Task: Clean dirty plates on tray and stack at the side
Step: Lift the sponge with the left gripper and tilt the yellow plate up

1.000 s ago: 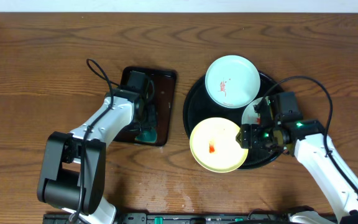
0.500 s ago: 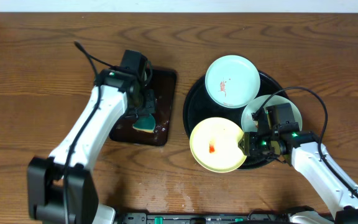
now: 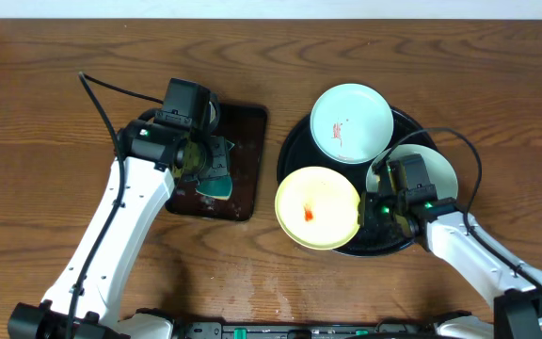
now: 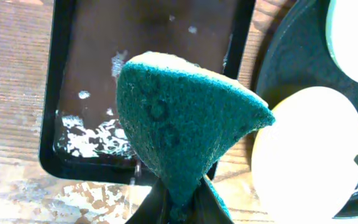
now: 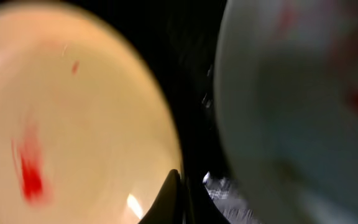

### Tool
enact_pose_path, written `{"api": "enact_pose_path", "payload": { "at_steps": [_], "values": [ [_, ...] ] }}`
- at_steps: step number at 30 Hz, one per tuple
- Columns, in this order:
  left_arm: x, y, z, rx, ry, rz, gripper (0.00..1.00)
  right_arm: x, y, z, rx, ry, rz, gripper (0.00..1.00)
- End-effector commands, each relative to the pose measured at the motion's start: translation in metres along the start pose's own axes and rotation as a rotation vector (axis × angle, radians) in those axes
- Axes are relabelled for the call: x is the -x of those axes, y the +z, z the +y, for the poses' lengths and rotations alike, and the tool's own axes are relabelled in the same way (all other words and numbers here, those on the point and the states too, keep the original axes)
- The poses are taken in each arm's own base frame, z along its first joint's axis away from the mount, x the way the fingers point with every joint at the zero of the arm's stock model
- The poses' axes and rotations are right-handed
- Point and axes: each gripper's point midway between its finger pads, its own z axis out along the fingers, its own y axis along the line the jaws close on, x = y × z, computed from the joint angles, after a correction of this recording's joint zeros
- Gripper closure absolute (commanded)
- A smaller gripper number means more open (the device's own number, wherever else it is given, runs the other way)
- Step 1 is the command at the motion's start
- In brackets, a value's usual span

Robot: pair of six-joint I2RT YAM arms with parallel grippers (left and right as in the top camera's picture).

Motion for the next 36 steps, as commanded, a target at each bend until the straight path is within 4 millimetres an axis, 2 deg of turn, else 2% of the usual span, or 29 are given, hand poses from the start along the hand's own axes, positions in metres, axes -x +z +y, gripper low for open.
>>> {"api": "enact_pose_path", "payload": {
  "at_steps": [1, 5, 12, 15, 18, 20, 22, 24, 26, 31, 36],
  "values": [
    [0.001, -0.007, -0.017, -0.064, 0.028, -0.002, 0.92, 0.015, 0.001, -0.016, -0.107, 0.075, -0.084, 0.99],
    [-0.003, -0.006, -0.031, -0.088, 0.066, -0.001, 0.92, 0.025, -0.001, -0.026, -0.165, 0.09, -0.138, 0.99],
    [-0.003, -0.006, -0.044, -0.107, 0.106, -0.015, 0.92, 0.007, 0.003, -0.007, -0.055, 0.037, -0.042, 0.98],
    [-0.002, -0.006, -0.045, -0.108, 0.106, -0.018, 0.93, -0.009, 0.003, -0.005, -0.033, 0.051, 0.031, 0.78],
    [-0.003, -0.005, -0.045, -0.108, 0.106, -0.016, 0.93, -0.018, 0.007, -0.01, -0.048, 0.061, 0.063, 0.71],
    [-0.003, -0.005, -0.045, -0.108, 0.106, -0.017, 0.93, -0.018, 0.012, -0.012, -0.05, 0.061, 0.066, 0.7],
    [-0.003, -0.005, -0.045, -0.109, 0.106, -0.017, 0.93, -0.014, 0.02, -0.013, -0.05, 0.057, 0.053, 0.77],
    [-0.003, -0.005, -0.045, -0.109, 0.106, -0.017, 0.92, -0.005, 0.025, -0.016, -0.066, 0.052, 0.016, 0.91],
    [-0.003, -0.005, -0.045, -0.108, 0.106, -0.017, 0.92, 0.002, 0.026, -0.015, -0.058, 0.047, -0.01, 0.99],
    [-0.003, -0.004, -0.049, -0.114, 0.118, -0.018, 0.93, 0.015, 0.022, -0.026, -0.136, 0.054, -0.06, 0.99],
    [-0.004, 0.009, -0.069, -0.14, 0.138, -0.024, 0.92, 0.006, 0.019, -0.043, -0.232, 0.098, -0.042, 0.99]
  ]
}}
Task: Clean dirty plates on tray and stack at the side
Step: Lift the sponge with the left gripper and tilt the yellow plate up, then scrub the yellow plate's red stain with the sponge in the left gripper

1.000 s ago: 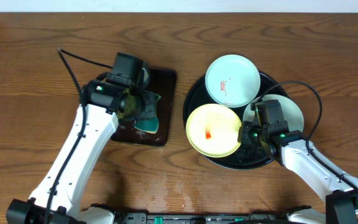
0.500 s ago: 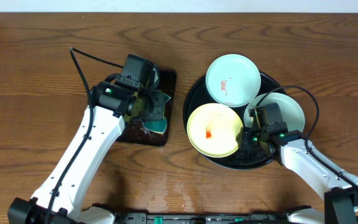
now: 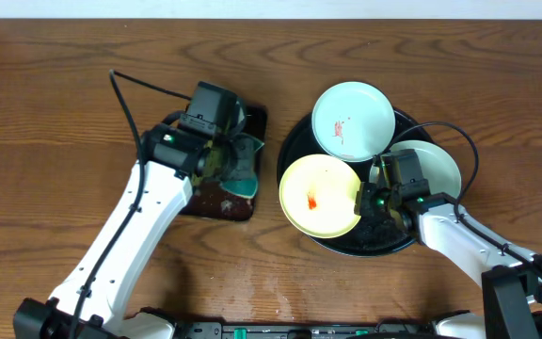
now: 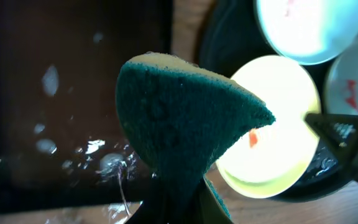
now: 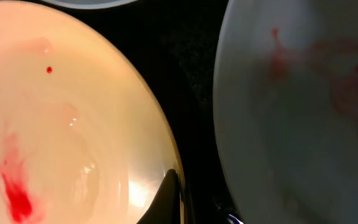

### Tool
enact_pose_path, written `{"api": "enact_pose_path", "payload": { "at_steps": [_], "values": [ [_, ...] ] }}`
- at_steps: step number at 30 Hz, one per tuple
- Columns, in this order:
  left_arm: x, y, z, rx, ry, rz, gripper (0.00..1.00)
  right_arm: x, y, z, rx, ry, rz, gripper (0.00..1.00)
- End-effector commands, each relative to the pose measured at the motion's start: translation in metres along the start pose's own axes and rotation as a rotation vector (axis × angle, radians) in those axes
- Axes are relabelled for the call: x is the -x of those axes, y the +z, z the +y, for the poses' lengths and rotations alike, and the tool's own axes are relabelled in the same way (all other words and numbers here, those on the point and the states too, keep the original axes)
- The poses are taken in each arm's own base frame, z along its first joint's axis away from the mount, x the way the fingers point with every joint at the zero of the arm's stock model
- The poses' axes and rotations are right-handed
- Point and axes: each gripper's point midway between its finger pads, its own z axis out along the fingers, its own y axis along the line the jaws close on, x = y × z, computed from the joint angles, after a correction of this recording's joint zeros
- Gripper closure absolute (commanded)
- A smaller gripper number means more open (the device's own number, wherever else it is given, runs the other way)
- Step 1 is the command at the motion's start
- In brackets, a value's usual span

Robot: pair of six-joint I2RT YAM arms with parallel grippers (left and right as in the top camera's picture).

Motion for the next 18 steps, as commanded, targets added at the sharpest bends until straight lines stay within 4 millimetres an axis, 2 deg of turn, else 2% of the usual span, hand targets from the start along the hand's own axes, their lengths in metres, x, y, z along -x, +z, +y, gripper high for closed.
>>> {"api": "enact_pose_path", "payload": {
  "at_steps": [1, 6, 12, 15, 18],
  "values": [
    [-0.002, 0.013, -0.018, -0.027, 0.009, 0.017, 0.93, -0.011, 0.004, -0.035, -0.176, 0.038, 0.013, 0.99],
    [-0.001, 0.048, -0.052, -0.075, 0.032, 0.032, 0.92, -0.014, 0.003, -0.034, -0.17, 0.038, 0.027, 0.99],
    [-0.015, 0.106, -0.093, -0.121, 0.039, 0.087, 0.92, -0.006, -0.005, -0.023, -0.129, -0.011, 0.0, 0.99],
    [-0.03, 0.137, -0.103, -0.114, 0.052, 0.131, 0.92, -0.003, -0.012, -0.021, -0.122, -0.013, -0.014, 0.99],
    [-0.049, 0.169, -0.104, -0.086, 0.045, 0.19, 0.92, -0.005, -0.019, -0.02, -0.121, -0.013, -0.015, 0.99]
  ]
}}
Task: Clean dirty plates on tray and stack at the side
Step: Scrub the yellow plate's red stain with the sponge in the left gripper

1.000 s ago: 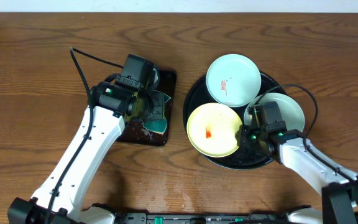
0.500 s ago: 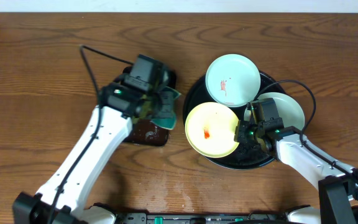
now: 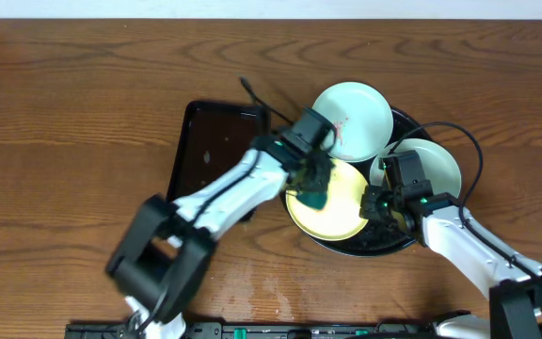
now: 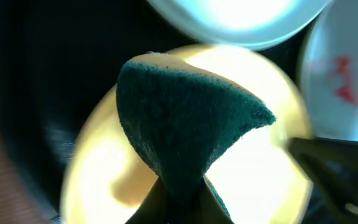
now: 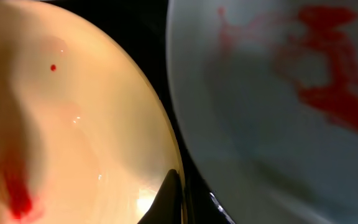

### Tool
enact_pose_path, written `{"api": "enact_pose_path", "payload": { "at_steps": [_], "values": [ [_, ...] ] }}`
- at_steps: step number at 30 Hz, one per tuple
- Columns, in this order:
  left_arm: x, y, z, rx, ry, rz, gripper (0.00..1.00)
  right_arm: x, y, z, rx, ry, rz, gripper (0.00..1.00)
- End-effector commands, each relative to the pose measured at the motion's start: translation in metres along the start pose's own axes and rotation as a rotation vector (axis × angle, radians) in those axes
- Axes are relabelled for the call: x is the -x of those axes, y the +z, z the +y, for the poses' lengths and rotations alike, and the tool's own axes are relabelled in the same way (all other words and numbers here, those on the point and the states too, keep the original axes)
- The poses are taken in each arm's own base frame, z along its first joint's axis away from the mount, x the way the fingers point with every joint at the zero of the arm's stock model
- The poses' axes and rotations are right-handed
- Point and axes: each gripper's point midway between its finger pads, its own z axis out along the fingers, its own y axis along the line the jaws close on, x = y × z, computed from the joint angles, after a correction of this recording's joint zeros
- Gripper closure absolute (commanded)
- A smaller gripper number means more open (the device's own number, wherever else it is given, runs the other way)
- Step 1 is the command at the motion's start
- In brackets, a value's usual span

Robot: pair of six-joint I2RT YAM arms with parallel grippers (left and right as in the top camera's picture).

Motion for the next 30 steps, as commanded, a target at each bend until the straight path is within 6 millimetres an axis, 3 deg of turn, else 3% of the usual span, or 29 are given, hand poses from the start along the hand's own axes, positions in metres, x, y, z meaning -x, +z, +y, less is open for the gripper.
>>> {"api": "enact_pose_path", "payload": {
  "at_steps": [1, 6, 9, 13, 17, 21, 23, 26, 30],
  "values": [
    [-0.015, 0.034, 0.002, 0.018, -0.05, 0.065, 0.92, -0.002, -0.008, -0.01, -0.046, -0.022, -0.017, 0.99],
    [-0.035, 0.064, 0.014, 0.047, -0.078, 0.156, 0.92, -0.004, -0.008, -0.008, -0.037, -0.027, -0.008, 0.99],
    [-0.048, 0.065, -0.01, -0.079, -0.083, 0.23, 0.92, -0.004, -0.008, -0.008, -0.036, -0.027, -0.009, 0.99],
    [-0.063, 0.058, -0.063, -0.302, -0.03, 0.303, 0.92, -0.001, -0.008, -0.004, -0.016, -0.032, -0.017, 0.99],
    [-0.069, 0.061, -0.073, -0.306, 0.052, 0.288, 0.92, -0.001, -0.008, 0.0, 0.003, -0.041, -0.017, 0.99],
    [-0.063, 0.067, -0.058, -0.211, 0.065, 0.239, 0.92, -0.001, -0.008, 0.0, 0.008, -0.048, -0.015, 0.99],
    [-0.055, 0.071, -0.038, -0.113, 0.055, 0.197, 0.92, -0.001, -0.008, 0.0, 0.008, -0.048, -0.015, 0.99],
    [-0.041, 0.071, 0.007, 0.093, 0.03, 0.13, 0.92, -0.002, -0.008, 0.0, 0.008, -0.047, -0.014, 0.99],
    [-0.024, 0.055, 0.076, 0.395, -0.003, 0.054, 0.93, -0.002, -0.008, 0.0, 0.008, -0.047, -0.013, 0.99]
  ]
}}
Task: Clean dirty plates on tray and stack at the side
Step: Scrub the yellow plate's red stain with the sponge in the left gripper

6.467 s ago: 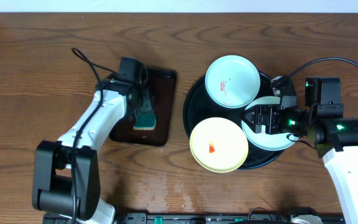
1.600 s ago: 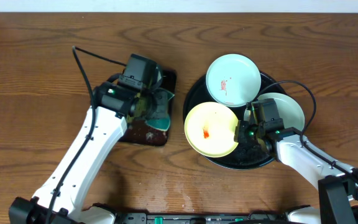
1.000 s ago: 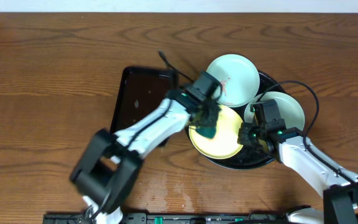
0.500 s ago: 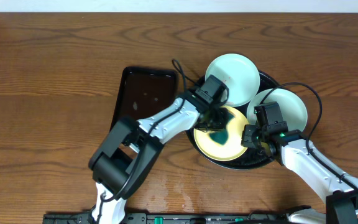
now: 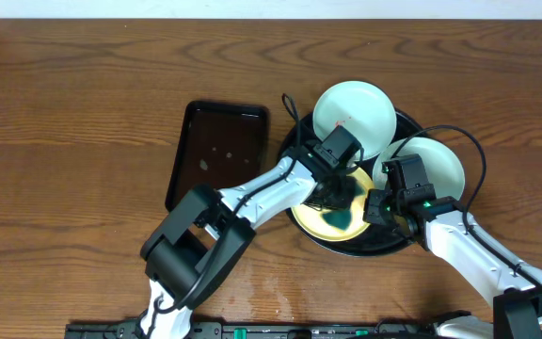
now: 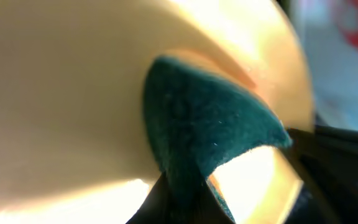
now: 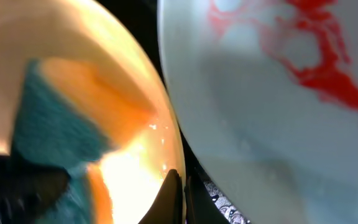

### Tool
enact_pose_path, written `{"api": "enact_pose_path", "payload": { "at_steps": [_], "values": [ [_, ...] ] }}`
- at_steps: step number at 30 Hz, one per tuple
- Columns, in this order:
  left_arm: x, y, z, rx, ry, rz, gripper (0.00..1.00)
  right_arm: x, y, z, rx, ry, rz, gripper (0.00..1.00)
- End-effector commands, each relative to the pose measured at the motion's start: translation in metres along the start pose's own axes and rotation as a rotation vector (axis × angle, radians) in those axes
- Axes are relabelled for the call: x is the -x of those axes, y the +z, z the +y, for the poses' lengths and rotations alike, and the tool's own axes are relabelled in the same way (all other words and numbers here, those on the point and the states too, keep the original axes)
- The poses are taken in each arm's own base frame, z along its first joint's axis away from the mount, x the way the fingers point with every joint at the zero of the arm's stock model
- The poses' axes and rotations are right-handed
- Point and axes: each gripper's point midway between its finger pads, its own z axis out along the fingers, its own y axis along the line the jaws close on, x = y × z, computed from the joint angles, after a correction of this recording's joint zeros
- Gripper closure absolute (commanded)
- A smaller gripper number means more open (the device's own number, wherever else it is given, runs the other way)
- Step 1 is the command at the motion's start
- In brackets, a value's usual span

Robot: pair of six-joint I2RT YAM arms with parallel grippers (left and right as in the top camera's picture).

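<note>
A yellow plate (image 5: 320, 222) lies at the front of the round black tray (image 5: 294, 141). My left gripper (image 5: 339, 196) is shut on a green sponge (image 5: 343, 219), which presses on that plate. The left wrist view shows the sponge (image 6: 210, 134) flat against the yellow surface (image 6: 67, 81). My right gripper (image 7: 180, 182) is shut on the yellow plate's rim (image 7: 166, 118), with the sponge (image 7: 48, 134) close to its left. A white plate (image 7: 278, 106) smeared red lies to the right. A mint plate (image 5: 363, 118) with a red mark sits at the tray's back.
A rectangular black tray (image 5: 219, 151) with water drops lies left of the round tray on the wooden table (image 5: 73, 113). My left arm (image 5: 252, 193) stretches across the gap between the two trays. The white plate (image 5: 438, 162) overhangs the round tray's right side.
The sponge was over the yellow plate's left part; now it presses on the plate farther right, close to my right gripper. The red stain no longer shows.
My left gripper first held the sponge over the rectangular tray while my right gripper held the yellow plate's rim. Then the sponge was at that tray's right edge and the plate lay farther back on the round tray. Then the sponge hung over the plate; now it rests on it.
</note>
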Motion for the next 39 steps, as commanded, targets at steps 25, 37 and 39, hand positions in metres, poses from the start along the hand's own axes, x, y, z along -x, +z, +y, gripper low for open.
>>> {"api": "enact_pose_path", "payload": {
  "at_steps": [25, 37, 39],
  "values": [
    [-0.001, 0.007, 0.013, -0.091, -0.152, 0.094, 0.92, 0.0, -0.003, 0.006, 0.025, -0.065, 0.003, 0.99],
    [-0.034, 0.016, 0.005, 0.006, 0.02, 0.153, 0.92, -0.001, -0.003, 0.006, 0.025, -0.065, 0.005, 0.99],
    [-0.025, 0.011, 0.045, 0.179, -0.007, 0.108, 0.92, -0.001, -0.003, 0.006, 0.025, -0.064, 0.005, 0.99]
  ]
}}
